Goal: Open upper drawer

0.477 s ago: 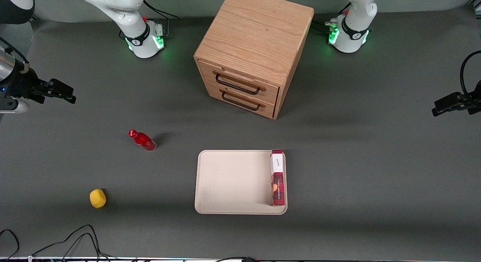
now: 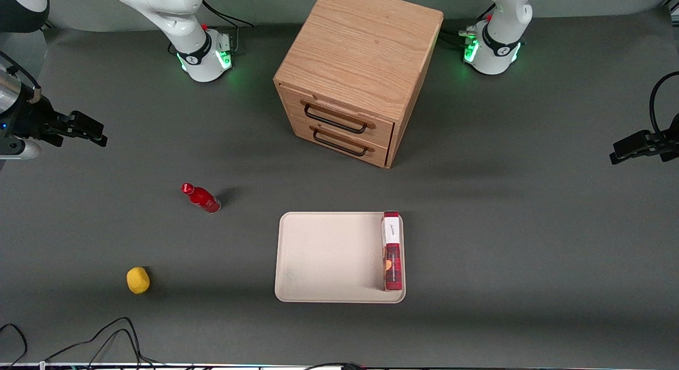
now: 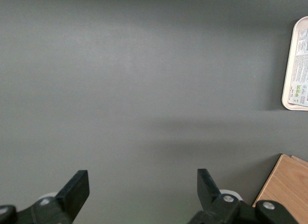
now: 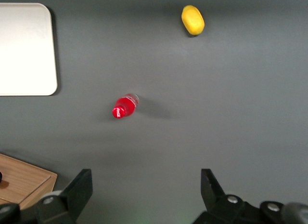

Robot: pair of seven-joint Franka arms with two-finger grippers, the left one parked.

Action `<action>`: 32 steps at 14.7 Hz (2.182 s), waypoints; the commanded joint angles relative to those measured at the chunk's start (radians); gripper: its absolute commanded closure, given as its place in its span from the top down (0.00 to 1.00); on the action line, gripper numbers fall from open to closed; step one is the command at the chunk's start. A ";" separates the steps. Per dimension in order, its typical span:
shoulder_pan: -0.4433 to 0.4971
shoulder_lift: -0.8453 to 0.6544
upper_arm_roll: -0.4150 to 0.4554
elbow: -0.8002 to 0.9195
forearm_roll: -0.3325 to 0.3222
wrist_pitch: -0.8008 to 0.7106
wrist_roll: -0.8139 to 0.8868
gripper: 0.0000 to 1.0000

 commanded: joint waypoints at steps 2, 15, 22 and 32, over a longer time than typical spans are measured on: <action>0.021 0.046 0.083 0.028 0.056 0.030 0.005 1.00; 0.341 0.254 0.332 0.196 0.060 0.094 -0.022 1.00; 0.384 0.331 0.386 0.220 0.056 0.196 -0.274 1.00; 0.386 0.396 0.386 0.157 0.054 0.191 -0.461 1.00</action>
